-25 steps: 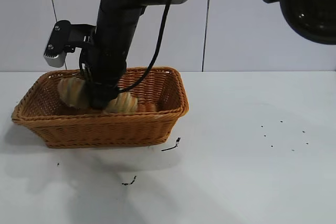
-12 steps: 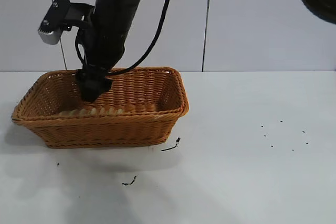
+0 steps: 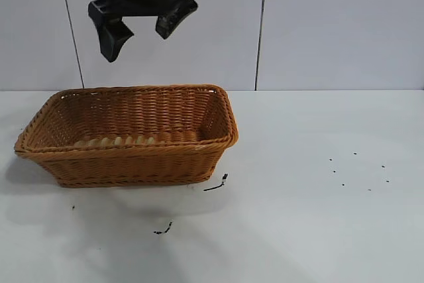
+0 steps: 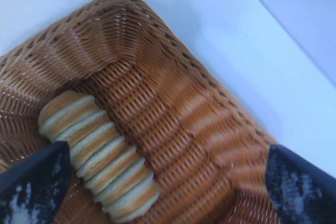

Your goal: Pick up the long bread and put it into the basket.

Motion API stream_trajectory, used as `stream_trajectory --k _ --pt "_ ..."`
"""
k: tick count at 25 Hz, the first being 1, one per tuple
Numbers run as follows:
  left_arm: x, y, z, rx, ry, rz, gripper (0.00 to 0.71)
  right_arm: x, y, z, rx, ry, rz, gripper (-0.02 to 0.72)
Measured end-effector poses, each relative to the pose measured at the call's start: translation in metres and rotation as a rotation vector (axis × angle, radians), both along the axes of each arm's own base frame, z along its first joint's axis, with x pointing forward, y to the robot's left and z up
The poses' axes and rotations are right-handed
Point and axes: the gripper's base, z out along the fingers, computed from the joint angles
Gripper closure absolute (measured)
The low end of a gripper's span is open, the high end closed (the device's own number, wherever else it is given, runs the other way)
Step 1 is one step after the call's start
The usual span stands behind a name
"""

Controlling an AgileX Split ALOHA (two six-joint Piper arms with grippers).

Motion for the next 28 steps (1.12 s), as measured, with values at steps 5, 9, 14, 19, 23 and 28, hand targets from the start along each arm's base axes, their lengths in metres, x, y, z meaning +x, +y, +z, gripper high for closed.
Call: stream_trajectory --k 5,9,14,19,23,28 --pt "0.000 0.000 0.000 0.000 0.000 0.000 0.017 0.029 -0.054 0.000 -0.003 0.010 -0.122 0.014" --pt "0.000 0.000 0.000 0.000 0.000 0.000 0.017 0.054 -0.118 -0.001 -0.016 0.026 -0.250 0.014" --pt "0.000 0.000 0.000 0.000 0.000 0.000 0.017 0.071 -0.196 -0.002 -0.020 0.044 -0.407 0.014" --pt "0.000 0.000 0.000 0.000 0.000 0.000 0.017 0.075 -0.243 -0.003 -0.016 0.070 -0.499 0.014" --pt "0.000 0.000 0.000 0.000 0.000 0.000 0.017 0.070 -0.253 -0.006 -0.033 0.126 -0.515 0.014" --pt "0.000 0.000 0.000 0.000 0.000 0.000 0.017 0.066 -0.257 -0.005 -0.029 0.156 -0.520 0.014"
